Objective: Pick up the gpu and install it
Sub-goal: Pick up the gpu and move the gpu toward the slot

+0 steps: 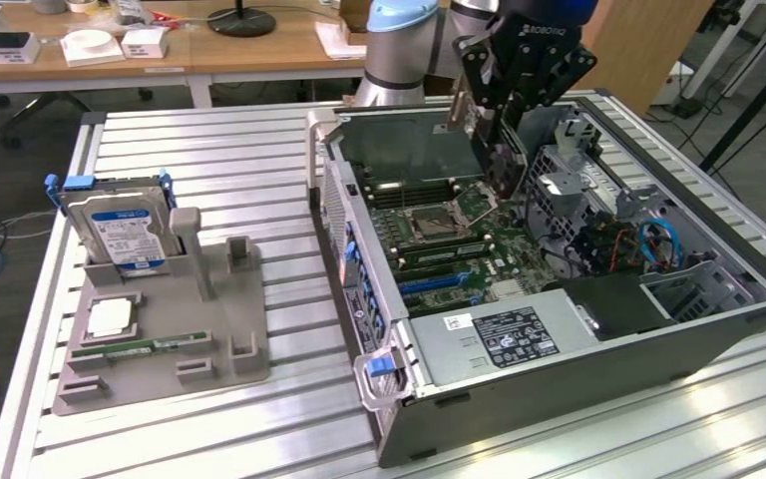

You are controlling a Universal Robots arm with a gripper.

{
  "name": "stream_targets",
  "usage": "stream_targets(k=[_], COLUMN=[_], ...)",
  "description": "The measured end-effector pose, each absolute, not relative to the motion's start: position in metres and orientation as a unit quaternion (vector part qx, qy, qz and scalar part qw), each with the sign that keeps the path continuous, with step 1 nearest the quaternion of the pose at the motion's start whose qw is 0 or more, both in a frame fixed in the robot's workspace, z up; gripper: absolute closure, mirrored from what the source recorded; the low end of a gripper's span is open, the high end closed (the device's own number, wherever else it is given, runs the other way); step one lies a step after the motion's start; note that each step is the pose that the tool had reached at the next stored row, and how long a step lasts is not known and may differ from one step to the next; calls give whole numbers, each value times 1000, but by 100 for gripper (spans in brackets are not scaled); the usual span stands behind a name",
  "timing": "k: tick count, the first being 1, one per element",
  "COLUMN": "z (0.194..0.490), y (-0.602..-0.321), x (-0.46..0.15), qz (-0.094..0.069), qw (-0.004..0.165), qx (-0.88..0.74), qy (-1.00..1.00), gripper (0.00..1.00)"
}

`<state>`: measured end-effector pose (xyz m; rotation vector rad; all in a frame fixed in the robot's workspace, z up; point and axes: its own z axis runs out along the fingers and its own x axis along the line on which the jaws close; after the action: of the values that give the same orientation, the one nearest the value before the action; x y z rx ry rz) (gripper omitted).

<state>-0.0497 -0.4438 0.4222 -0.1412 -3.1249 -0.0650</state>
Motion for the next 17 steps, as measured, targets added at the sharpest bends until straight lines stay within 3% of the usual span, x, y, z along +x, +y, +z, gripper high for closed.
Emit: stream_targets(k=[17], z=[422], y=[-444], x=[-37], qz=[-21], qw=[6], qx=[-45], qy=[-999], gripper=[74])
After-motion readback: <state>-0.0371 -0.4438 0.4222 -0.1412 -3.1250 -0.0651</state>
